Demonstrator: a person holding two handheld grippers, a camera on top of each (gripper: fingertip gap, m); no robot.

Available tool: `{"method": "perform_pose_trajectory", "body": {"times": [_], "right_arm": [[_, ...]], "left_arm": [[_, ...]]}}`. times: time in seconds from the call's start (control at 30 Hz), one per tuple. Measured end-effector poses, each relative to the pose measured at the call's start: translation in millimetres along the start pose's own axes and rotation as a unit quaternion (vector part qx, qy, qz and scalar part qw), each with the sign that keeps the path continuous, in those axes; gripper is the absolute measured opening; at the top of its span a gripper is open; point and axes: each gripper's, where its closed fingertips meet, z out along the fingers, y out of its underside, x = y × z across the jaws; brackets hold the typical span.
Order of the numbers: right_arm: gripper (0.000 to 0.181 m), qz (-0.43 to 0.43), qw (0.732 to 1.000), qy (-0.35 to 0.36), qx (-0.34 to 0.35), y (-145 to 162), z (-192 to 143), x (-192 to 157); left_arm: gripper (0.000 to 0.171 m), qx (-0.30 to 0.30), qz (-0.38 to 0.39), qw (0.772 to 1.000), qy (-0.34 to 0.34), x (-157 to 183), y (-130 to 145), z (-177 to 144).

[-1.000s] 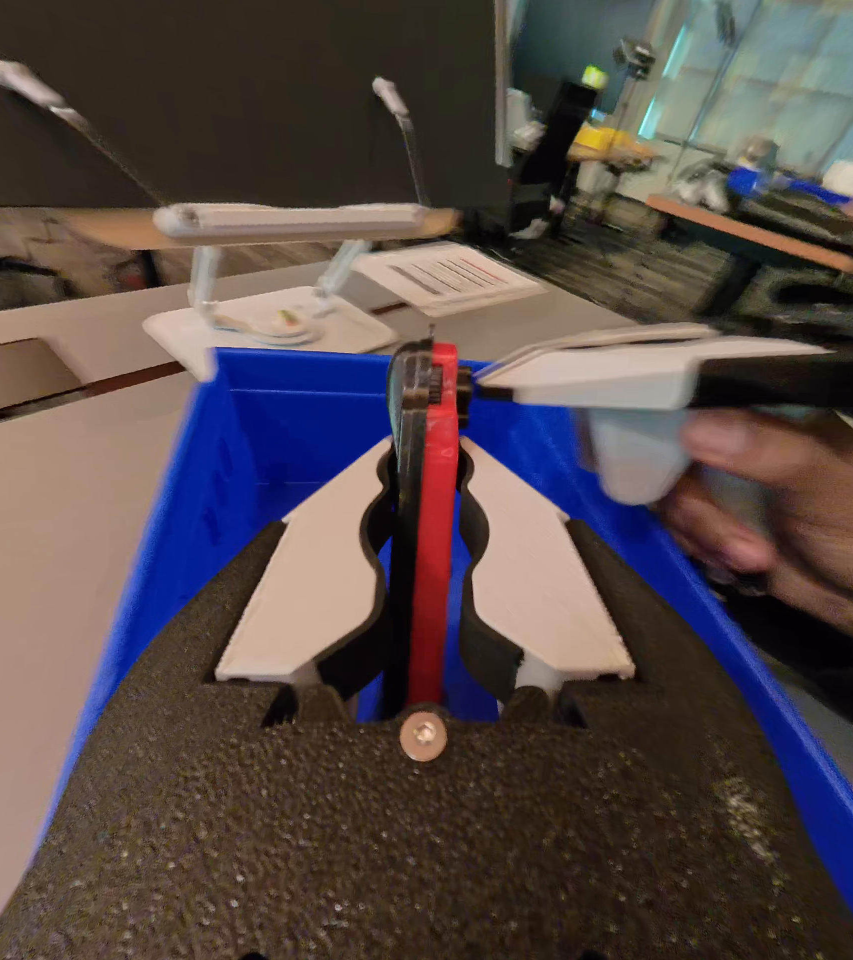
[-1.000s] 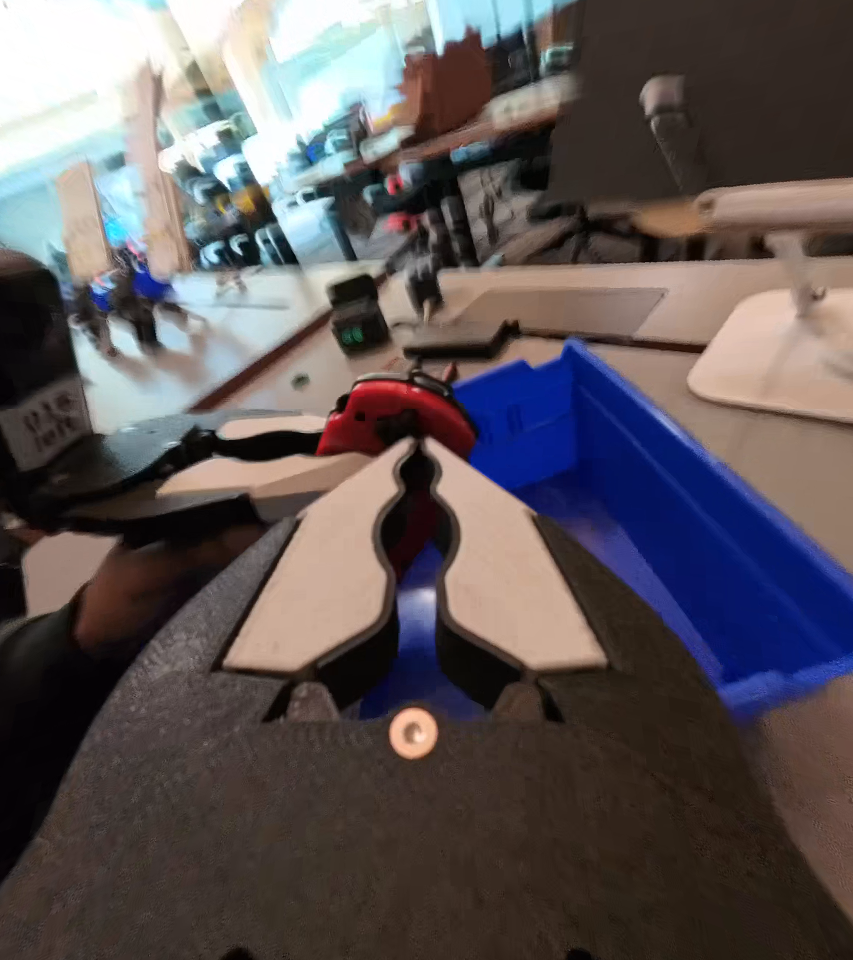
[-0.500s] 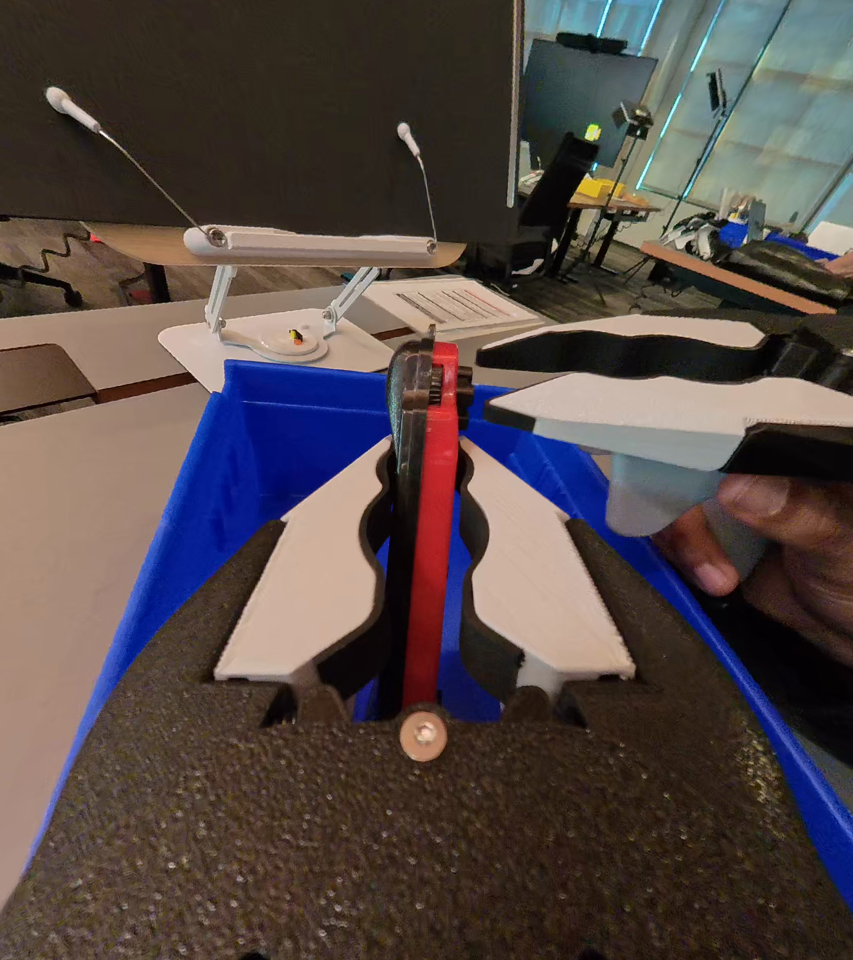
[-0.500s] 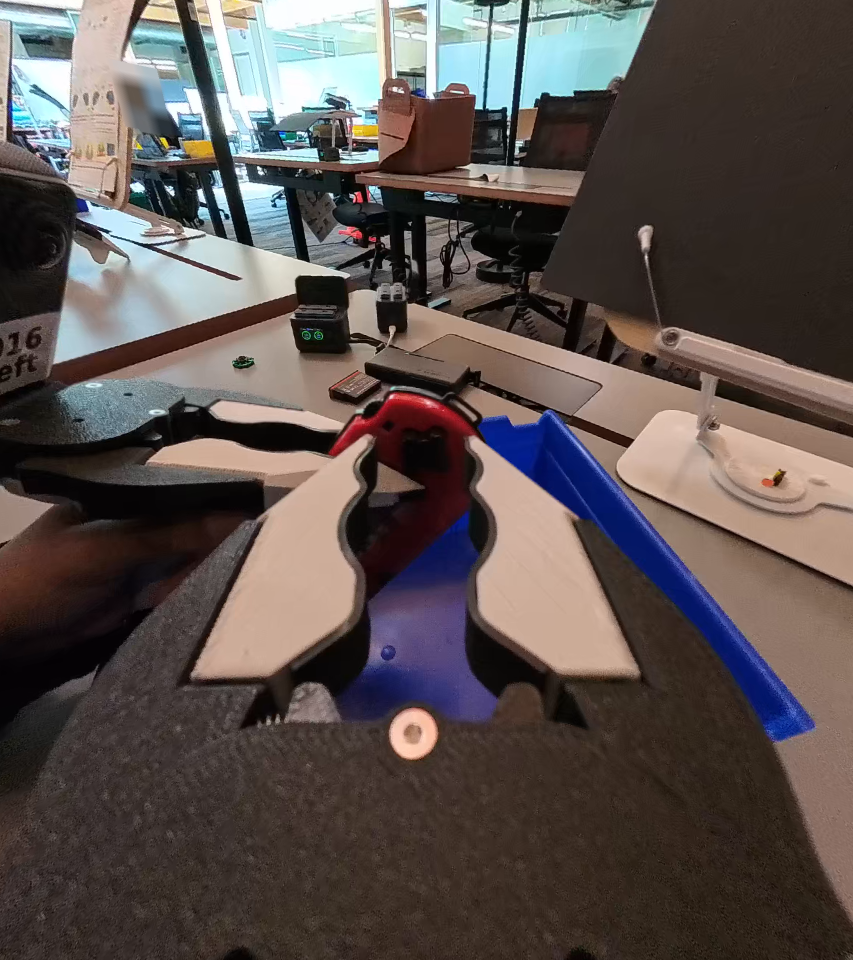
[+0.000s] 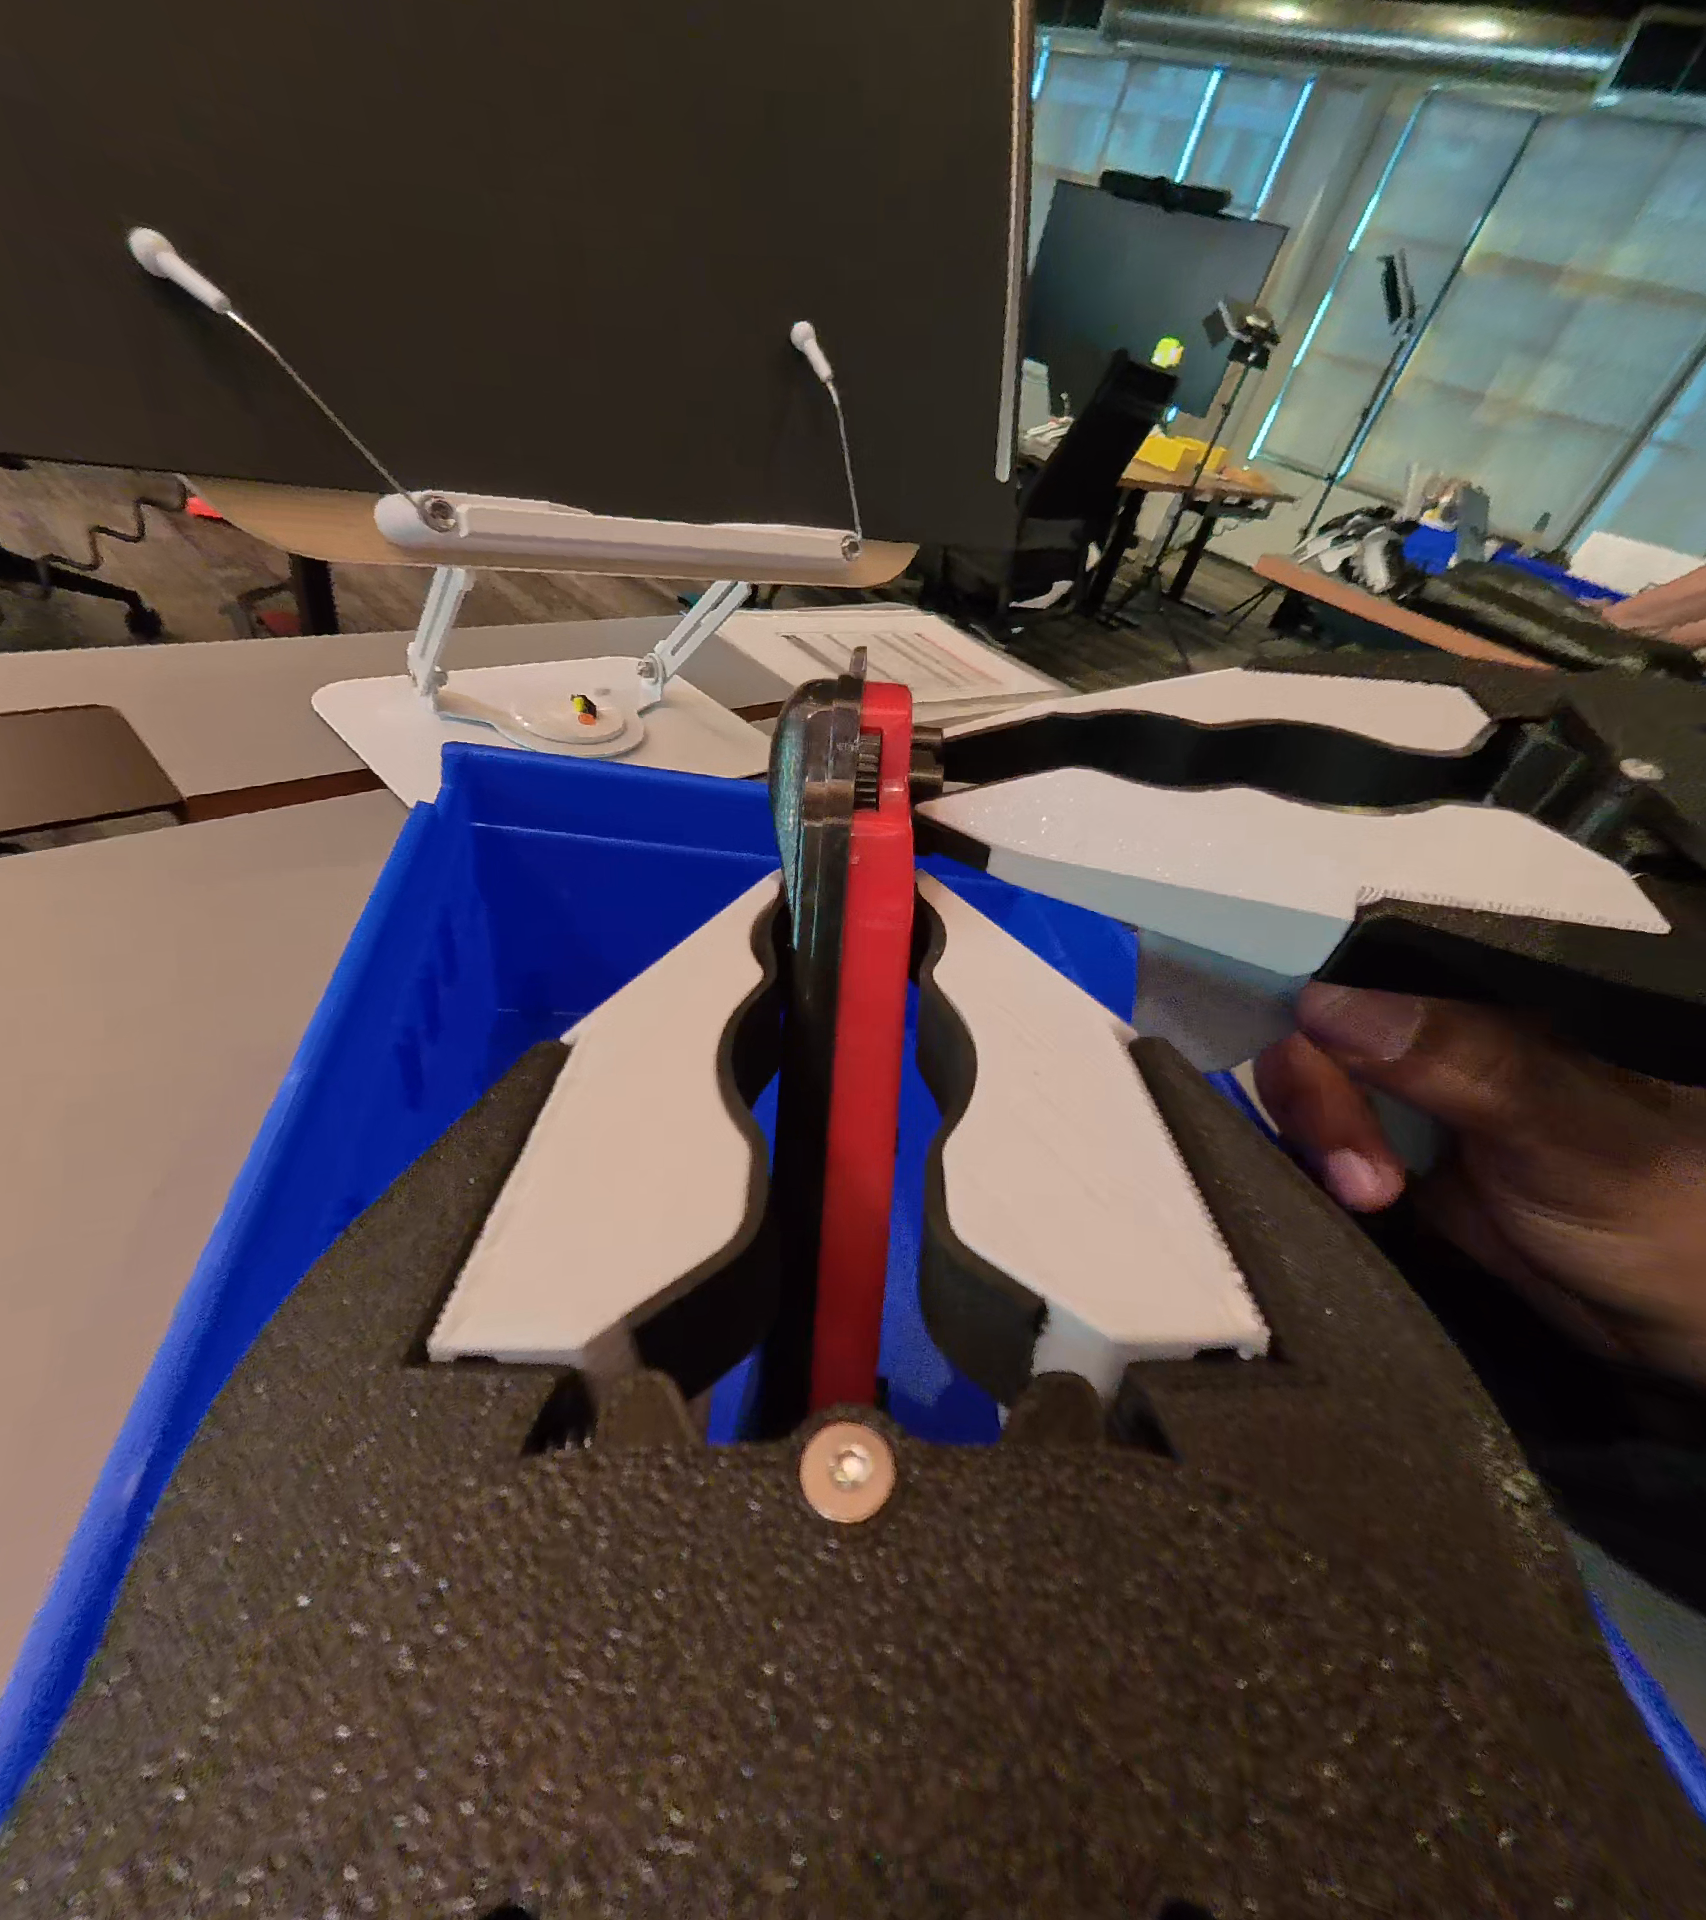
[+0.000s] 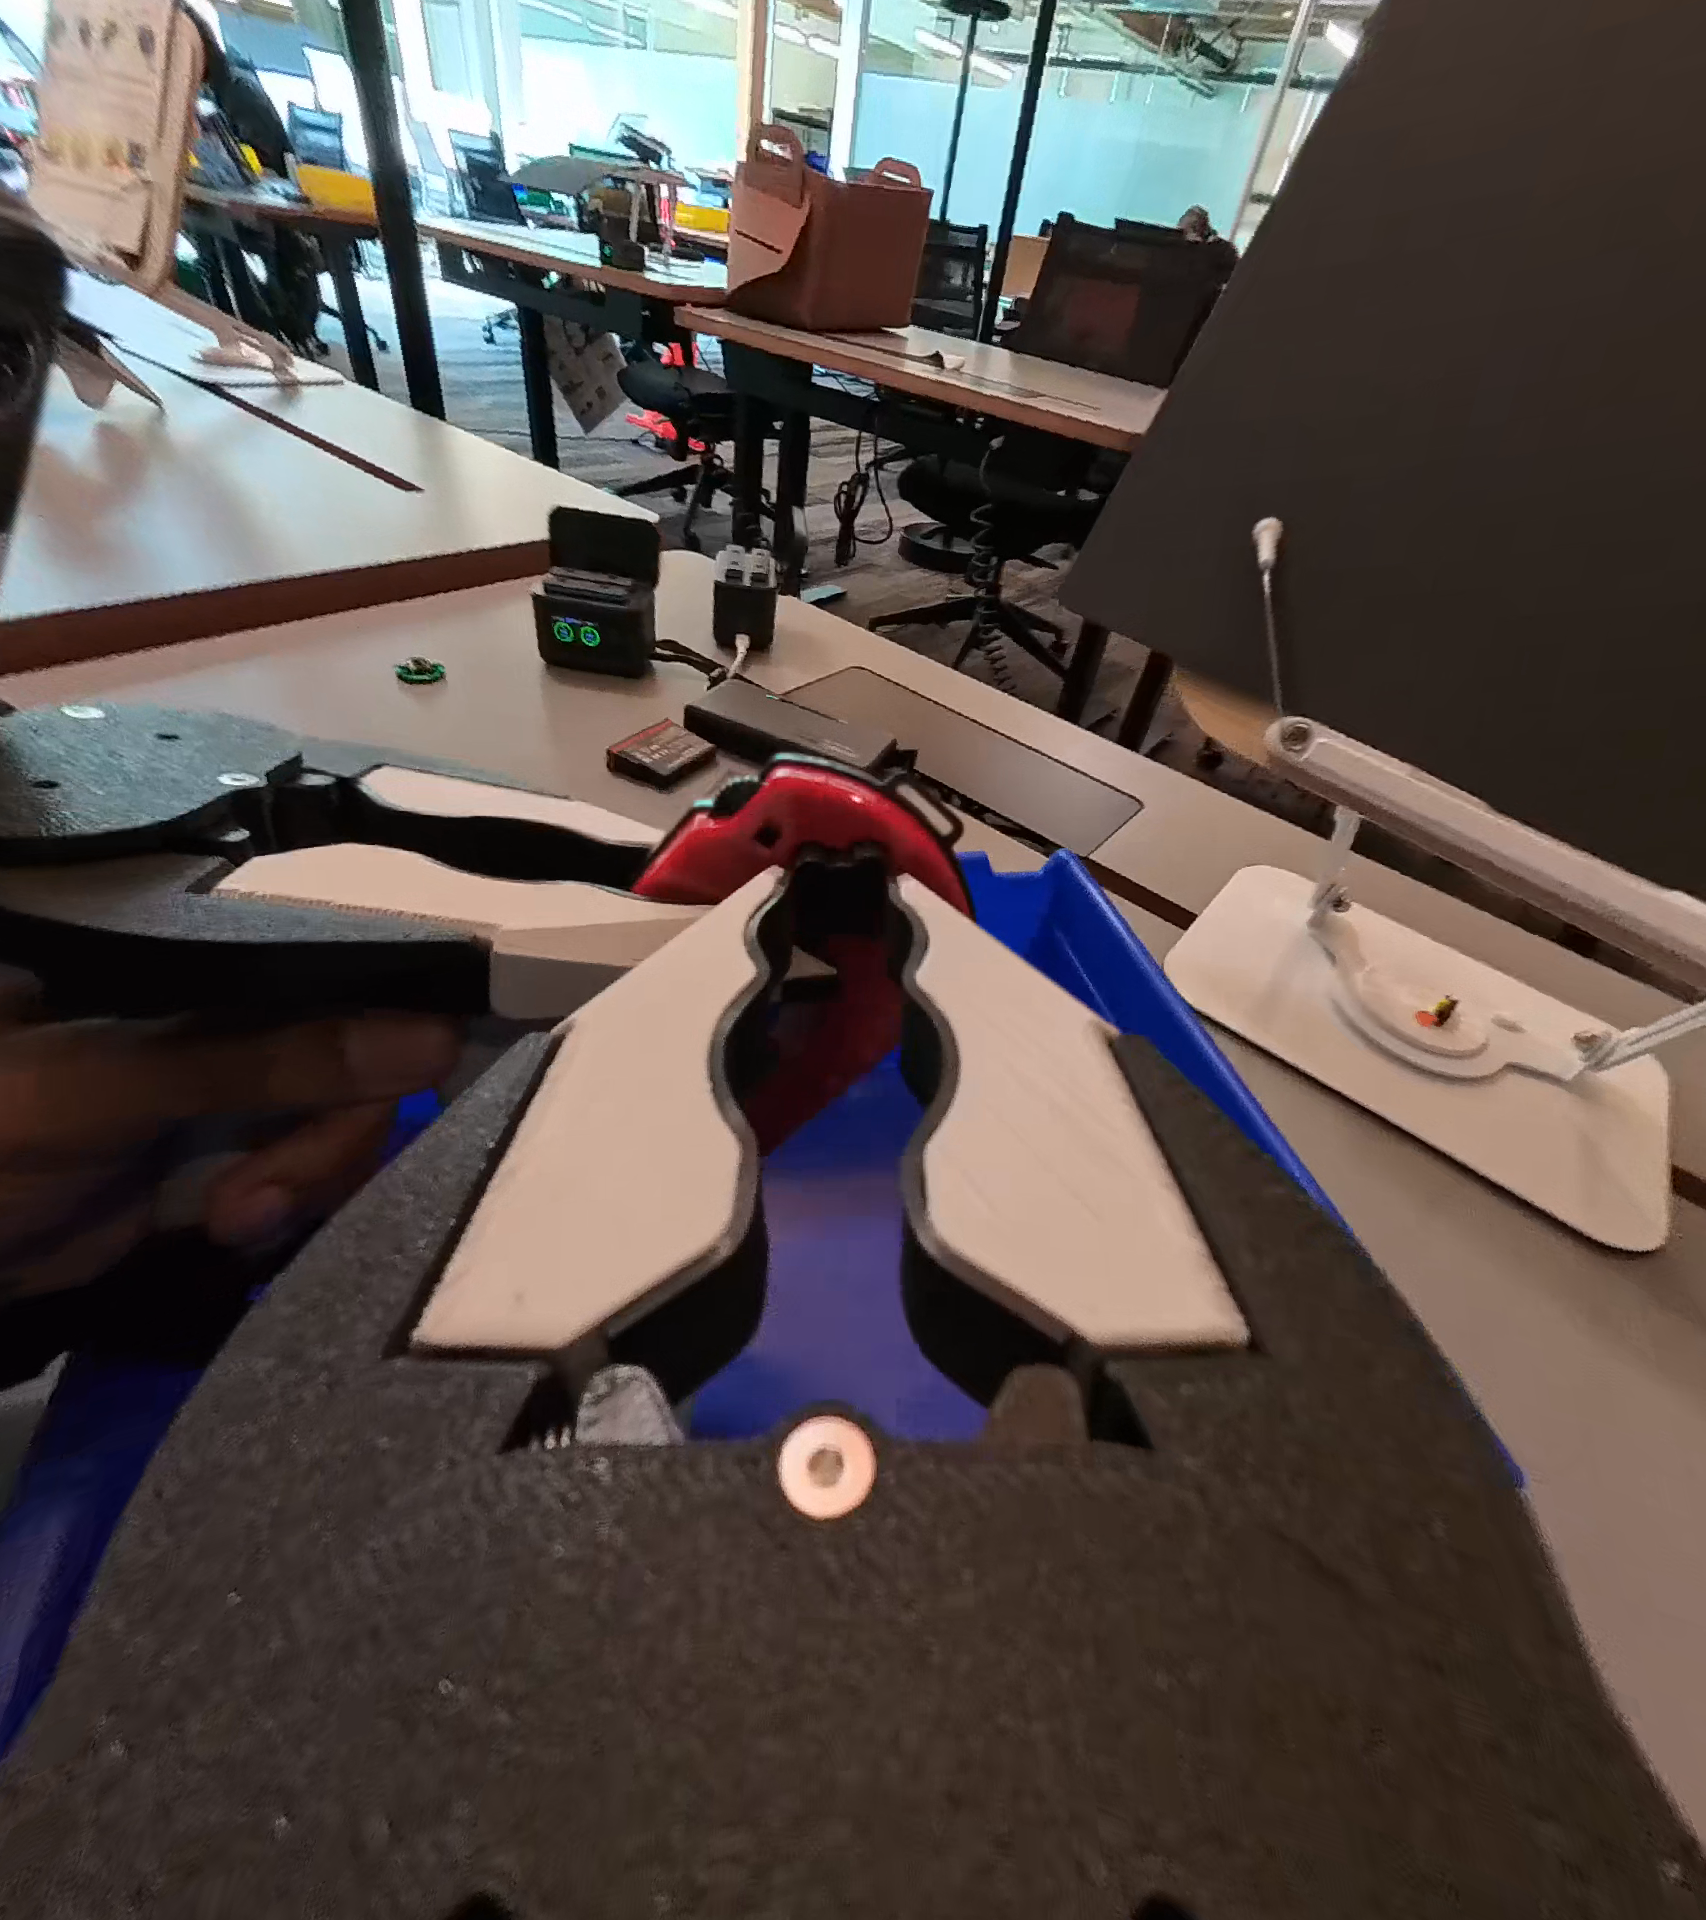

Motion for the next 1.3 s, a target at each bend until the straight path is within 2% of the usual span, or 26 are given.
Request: {"method": "perform_pose_trajectory", "body": {"times": [0.07, 0.3, 0.37, 0.4, 0.47, 0.5, 0.53, 0.57, 0.63, 0.73, 0.77, 0.9, 1.03, 1.13, 1.3], "right_arm": [[0.017, 0.016, 1.000, -0.013, -0.005, 1.3, 1.5, -1.4], [0.014, 0.159, 0.982, -0.104, -0.006, 2.5, 1.1, 0.6], [0.014, 0.224, 0.965, -0.136, 0.001, 2.1, 1.4, 2.1], [0.000, 0.258, 0.956, -0.136, 0.012, 1.3, 0.3, 8.0], [0.000, 0.342, 0.916, -0.205, 0.044, -10.3, -11.4, 7.7], [0.000, 0.304, 0.937, -0.168, 0.025, 0.6, -9.7, 14.4], [0.000, 0.224, 0.969, -0.106, -0.008, 15.5, -7.8, 23.9], [0.000, 0.169, 0.983, -0.072, -0.022, 19.8, -8.7, 28.5], [0.000, 0.143, 0.988, -0.064, -0.003, 9.2, -11.3, 27.8], [0.002, 0.141, 0.986, -0.085, 0.031, -4.0, -13.9, 26.2], [0.009, 0.142, 0.985, -0.097, 0.034, -4.8, -14.7, 24.9], [0.018, 0.159, 0.980, -0.117, 0.015, 3.2, -14.2, 21.9], [0.020, 0.212, 0.955, -0.201, 0.046, -9.8, -26.4, 11.5], [0.029, 0.250, 0.931, -0.260, 0.055, -15.8, -35.6, 6.1], [0.038, 0.248, 0.920, -0.301, 0.042, -12.3, -37.8, -5.8]], "left_arm": [[0.019, 0.001, 0.010, 1.000, -0.003, -1.5, 0.4, -1.1], [0.019, 0.004, 0.026, 1.000, -0.010, -2.2, -0.9, -1.6], [0.019, 0.004, 0.025, 1.000, -0.013, -2.7, -1.6, -1.2], [0.019, 0.007, 0.010, 1.000, -0.012, -4.9, -2.8, -2.1], [0.019, 0.012, -0.028, 0.999, -0.035, -29.7, -4.4, -6.5], [0.019, 0.012, -0.017, 0.999, -0.042, -36.1, -5.9, -9.7], [0.019, 0.014, 0.003, 0.999, -0.046, -35.6, -8.8, -12.0], [0.019, 0.017, 0.016, 0.999, -0.037, -29.1, -11.3, -12.0], [0.019, 0.020, 0.000, 1.000, -0.003, -15.1, -11.2, -7.8], [0.019, 0.013, -0.009, 0.999, 0.038, -5.7, -6.4, -5.6], [0.019, 0.015, -0.011, 0.999, 0.042, -6.6, -6.2, -6.5], [0.019, 0.037, -0.037, 0.991, 0.125, 10.0, -14.2, -13.1], [0.019, 0.054, -0.069, 0.973, 0.211, 26.9, -20.5, -22.6], [0.019, 0.052, -0.091, 0.966, 0.237, 31.0, -20.5, -24.0], [0.018, 0.039, -0.134, 0.940, 0.312, 50.7, -19.2, -28.9]]}}
